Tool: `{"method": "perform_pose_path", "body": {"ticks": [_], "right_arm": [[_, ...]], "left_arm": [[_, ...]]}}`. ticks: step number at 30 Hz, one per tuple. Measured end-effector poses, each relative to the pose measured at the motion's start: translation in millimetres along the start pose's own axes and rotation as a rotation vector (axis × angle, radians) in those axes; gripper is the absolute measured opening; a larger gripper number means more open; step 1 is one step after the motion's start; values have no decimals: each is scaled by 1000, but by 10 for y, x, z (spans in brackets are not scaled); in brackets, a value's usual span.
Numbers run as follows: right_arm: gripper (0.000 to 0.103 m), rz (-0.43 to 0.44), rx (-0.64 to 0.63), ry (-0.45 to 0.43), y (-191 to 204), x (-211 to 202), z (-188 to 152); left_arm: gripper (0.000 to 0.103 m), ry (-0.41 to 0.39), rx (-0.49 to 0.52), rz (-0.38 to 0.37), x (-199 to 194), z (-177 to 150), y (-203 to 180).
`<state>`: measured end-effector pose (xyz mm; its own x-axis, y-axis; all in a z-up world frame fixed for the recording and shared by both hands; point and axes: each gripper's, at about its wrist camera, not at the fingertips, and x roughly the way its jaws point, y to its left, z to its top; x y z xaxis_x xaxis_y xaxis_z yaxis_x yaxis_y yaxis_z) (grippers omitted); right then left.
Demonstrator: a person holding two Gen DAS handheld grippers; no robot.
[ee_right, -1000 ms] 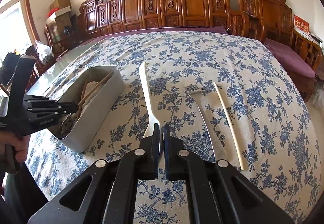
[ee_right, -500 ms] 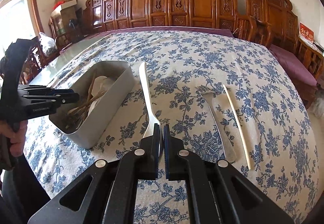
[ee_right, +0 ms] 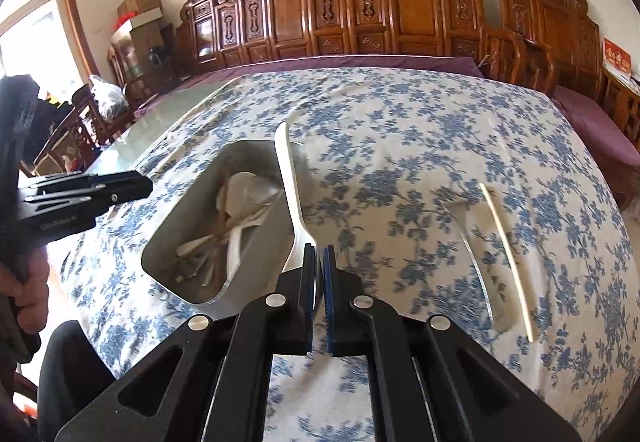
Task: Organize utensils
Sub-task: 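Lower the white plastic knife into the tray with the right tool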
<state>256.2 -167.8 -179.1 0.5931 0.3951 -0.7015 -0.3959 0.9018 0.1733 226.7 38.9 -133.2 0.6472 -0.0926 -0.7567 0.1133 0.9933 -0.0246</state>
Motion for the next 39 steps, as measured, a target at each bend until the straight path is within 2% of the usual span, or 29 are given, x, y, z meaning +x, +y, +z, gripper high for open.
{"method": "perform_pose_path", "body": {"ticks": [11, 14, 19, 27, 35, 39], "right_arm": [[5, 55, -21, 46, 436, 311, 175], [5, 66, -15, 59, 509, 382, 203], [5, 77, 4, 97, 629, 574, 245], [5, 36, -7, 142, 859, 836, 248], [5, 12, -1, 158, 949, 913, 227], [8, 48, 34, 166, 938, 931, 208]], "left_arm": [[22, -17, -33, 9, -145, -36, 218], [27, -17, -42, 14, -161, -62, 289], [27, -14, -58, 19, -172, -104, 401], [27, -27, -78, 20, -254, -129, 528], [27, -35, -94, 26, -322, -172, 627], [27, -37, -96, 29, -357, -186, 635]]}}
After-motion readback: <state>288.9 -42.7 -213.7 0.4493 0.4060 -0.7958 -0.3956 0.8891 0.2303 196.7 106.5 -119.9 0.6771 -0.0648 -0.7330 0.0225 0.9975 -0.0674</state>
